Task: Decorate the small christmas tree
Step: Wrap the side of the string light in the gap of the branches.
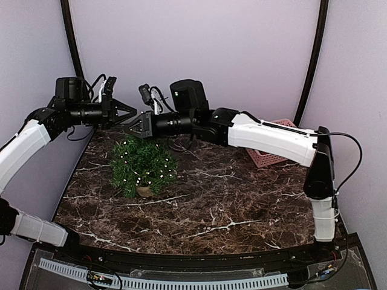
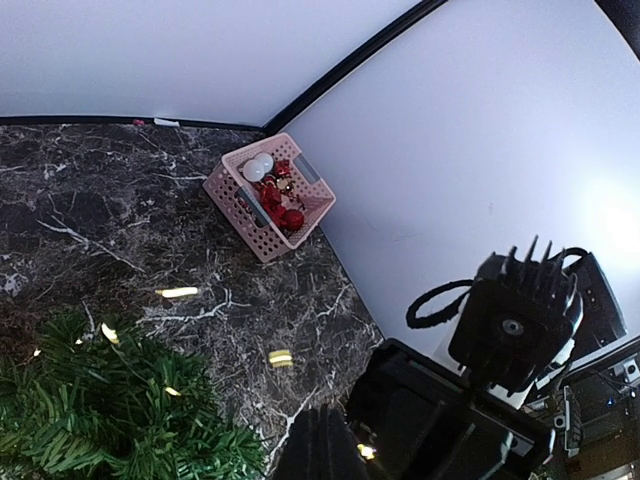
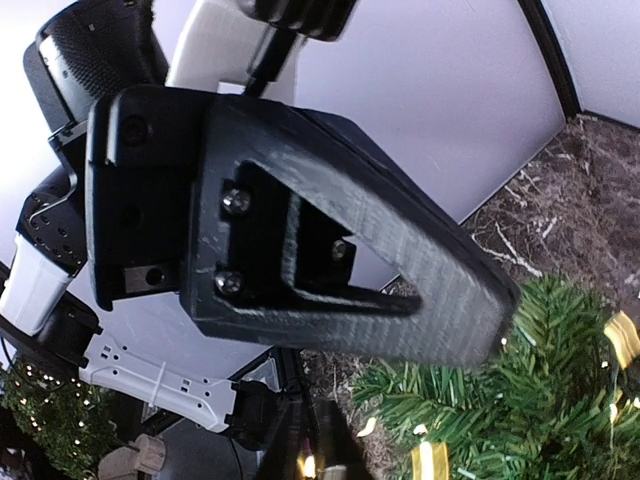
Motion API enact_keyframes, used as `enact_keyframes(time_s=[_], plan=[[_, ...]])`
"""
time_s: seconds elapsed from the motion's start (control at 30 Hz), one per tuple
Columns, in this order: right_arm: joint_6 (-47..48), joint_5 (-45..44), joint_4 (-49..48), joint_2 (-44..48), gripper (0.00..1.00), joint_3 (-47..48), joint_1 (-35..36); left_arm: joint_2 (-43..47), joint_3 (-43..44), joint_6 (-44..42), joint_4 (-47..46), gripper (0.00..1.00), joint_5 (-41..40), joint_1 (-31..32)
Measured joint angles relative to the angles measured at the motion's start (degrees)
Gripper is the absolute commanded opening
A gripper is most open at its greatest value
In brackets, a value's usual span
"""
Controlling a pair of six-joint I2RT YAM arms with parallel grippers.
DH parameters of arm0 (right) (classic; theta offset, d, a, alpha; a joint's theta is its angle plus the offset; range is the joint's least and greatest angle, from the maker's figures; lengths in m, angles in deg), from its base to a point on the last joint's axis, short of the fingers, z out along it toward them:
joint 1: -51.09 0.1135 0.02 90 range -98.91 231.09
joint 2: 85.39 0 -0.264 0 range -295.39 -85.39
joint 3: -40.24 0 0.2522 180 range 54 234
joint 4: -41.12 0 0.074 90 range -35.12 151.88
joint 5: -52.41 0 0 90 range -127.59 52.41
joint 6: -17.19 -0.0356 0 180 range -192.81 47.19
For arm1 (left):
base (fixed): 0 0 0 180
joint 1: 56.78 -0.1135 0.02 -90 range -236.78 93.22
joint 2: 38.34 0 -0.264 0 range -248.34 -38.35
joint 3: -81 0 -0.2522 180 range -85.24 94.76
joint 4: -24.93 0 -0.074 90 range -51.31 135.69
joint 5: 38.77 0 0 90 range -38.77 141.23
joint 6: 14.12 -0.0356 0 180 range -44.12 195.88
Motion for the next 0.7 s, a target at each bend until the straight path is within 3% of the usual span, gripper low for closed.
enact_keyframes(time_s=[0.1, 0.23, 0.37, 0.57, 0.7], plan=[[1.36, -0.66, -3.69, 2.99, 0.54, -6.71, 0.0, 0.83, -0.98, 0.74, -0.68, 0.0, -1.55, 0.0], [3.67, -1.64, -11.52, 9.62, 0.66, -19.87, 0.07, 2.1, -2.21, 2.45, -2.4, 0.0, -2.62, 0.0], [6.88, -4.44, -20.09, 14.4, 0.67, -29.7, 0.74, 3.28, -2.32, 3.65, -3.48, 0.0, -3.48, -0.02], [10.58, -10.71, -29.0, 14.88, 0.6, -35.1, 2.23, 5.4, -2.45, 4.42, -4.17, 0.0, -4.28, -0.07], [11.19, -13.03, -31.36, 14.88, 0.6, -37.11, 2.27, 5.77, -2.56, 3.69, -4.5, 0.12, -4.2, -0.07]])
